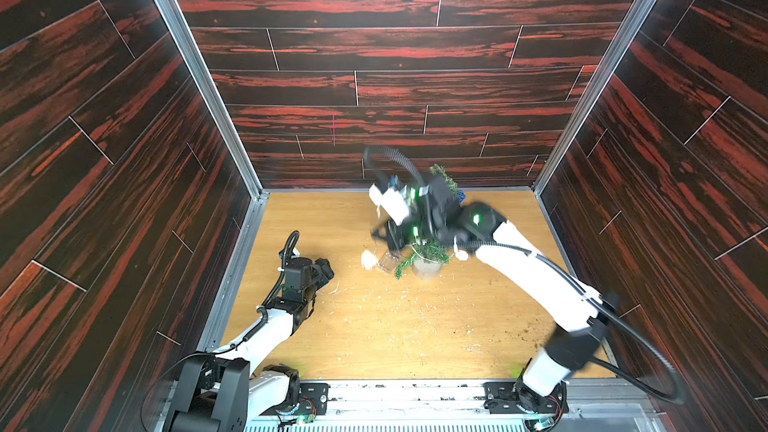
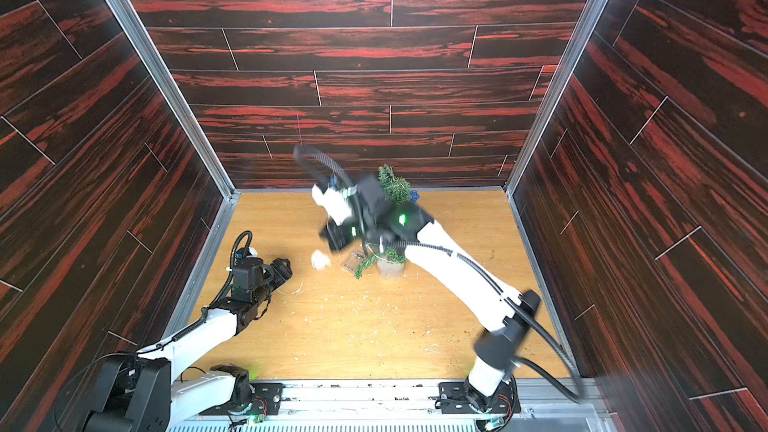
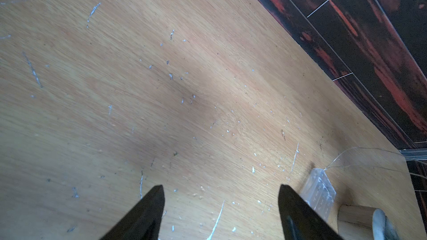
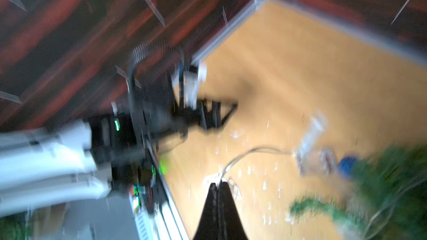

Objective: Remove string lights from the small christmas tree
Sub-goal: Remove the light string from the Christmas tree.

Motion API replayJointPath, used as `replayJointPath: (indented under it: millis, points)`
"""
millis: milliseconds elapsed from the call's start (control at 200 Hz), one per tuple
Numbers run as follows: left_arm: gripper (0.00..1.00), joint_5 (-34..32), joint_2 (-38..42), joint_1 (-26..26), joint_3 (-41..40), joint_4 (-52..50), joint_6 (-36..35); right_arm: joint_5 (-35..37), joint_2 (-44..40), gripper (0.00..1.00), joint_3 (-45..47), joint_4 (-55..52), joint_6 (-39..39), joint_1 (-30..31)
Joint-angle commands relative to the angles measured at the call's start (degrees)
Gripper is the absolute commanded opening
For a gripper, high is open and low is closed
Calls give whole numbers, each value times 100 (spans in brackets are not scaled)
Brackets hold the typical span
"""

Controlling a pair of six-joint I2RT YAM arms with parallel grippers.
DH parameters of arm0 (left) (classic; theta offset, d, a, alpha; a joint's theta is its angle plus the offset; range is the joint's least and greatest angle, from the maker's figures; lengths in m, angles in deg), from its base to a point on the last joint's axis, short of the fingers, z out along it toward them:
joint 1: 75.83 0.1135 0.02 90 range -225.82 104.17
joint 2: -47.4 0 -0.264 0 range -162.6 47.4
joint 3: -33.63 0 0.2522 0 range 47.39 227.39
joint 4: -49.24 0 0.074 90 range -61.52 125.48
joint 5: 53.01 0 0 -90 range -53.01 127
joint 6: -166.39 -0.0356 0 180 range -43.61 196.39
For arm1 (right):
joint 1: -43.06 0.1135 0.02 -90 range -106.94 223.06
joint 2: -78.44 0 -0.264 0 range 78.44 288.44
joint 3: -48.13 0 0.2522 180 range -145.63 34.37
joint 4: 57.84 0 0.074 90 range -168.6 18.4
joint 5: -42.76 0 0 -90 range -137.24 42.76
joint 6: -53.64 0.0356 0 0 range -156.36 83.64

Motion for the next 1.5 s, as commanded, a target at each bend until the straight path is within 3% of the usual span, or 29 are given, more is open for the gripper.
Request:
replayJointPath:
  millis: [0, 190, 336, 436, 631, 892, 1042, 1313, 1393, 1498]
  points:
    - [81, -62, 102, -19, 171, -77, -21, 734, -1390, 0, 979, 249, 57, -20]
    - [81, -70, 91, -24, 167, -69, -18, 2590, -3189, 0, 2391, 213, 419, -63]
    - [81, 3, 141, -34, 198, -122, -15, 3834, -3825, 0, 2375, -467, 745, -523]
    - [81, -98, 179, -36, 154, -106, -18, 4056, -4099, 0, 2208, -596, 774, -1155]
    - [81, -43, 56, -45, 186, -79, -16, 3376, -3763, 0, 1644, -475, 535, -2699]
    - [81, -69, 135, -43, 158, -88, -23, 2130, -2346, 0, 173, -222, 530, -4337]
    - [80, -61, 91, -48, 172, -72, -20, 1772, -936, 0, -1284, -189, 513, -4464]
    - [81, -83, 110, -50, 161, -60, -31, 734, 1796, 0, -4956, -409, 636, -4467]
    - [81, -42, 92, -50, 172, -45, -32, 316, 2210, 0, -5296, -33, 787, -4462]
    - [80, -26, 65, -46, 189, -36, -32, -767, 2321, 0, -4900, 1008, 1262, -4437]
